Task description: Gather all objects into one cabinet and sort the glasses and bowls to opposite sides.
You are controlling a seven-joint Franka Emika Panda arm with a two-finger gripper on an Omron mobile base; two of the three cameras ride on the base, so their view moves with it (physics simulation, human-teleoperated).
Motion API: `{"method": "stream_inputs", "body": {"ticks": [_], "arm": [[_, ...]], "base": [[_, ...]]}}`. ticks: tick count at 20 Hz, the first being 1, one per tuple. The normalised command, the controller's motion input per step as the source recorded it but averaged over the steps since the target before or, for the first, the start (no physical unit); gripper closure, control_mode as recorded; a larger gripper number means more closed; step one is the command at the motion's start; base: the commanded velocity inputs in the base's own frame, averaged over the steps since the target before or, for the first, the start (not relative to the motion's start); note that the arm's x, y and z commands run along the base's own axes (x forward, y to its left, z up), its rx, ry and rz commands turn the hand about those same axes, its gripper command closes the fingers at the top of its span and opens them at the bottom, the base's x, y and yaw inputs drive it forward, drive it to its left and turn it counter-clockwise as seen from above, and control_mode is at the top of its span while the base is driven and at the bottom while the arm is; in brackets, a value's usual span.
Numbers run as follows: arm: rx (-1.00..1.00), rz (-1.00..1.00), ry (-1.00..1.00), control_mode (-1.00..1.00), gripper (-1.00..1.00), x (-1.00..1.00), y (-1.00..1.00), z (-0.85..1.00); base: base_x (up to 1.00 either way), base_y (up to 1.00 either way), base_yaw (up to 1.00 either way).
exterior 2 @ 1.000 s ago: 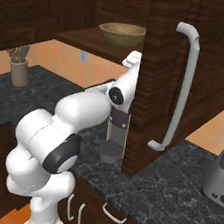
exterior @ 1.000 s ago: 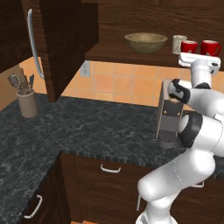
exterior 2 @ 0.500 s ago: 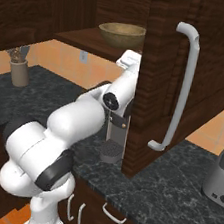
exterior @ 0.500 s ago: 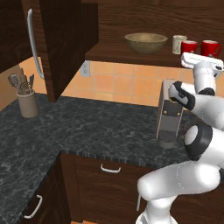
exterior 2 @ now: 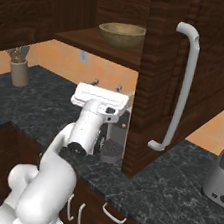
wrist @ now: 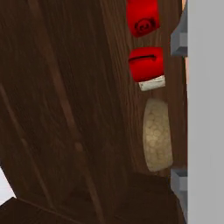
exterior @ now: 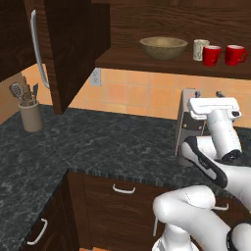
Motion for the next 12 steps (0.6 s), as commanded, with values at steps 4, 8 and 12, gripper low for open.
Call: {"method": "stream_inputs", "body": {"ticks": [4,8,12], "arm": [[-0.20,0.00,0.09,-1.00,-1.00,-1.00,0.42,-1.00],[-0.19,0.00,0.46,-1.00,-1.00,-0.95,0.26,-1.00],[-0.17,0.00,0.69,-1.00,-1.00,-0.81,0.23,-0.90]], "base": [[0.00,0.00,0.00],[0.00,0.00,0.00],[0.00,0.00,0.00]]}}
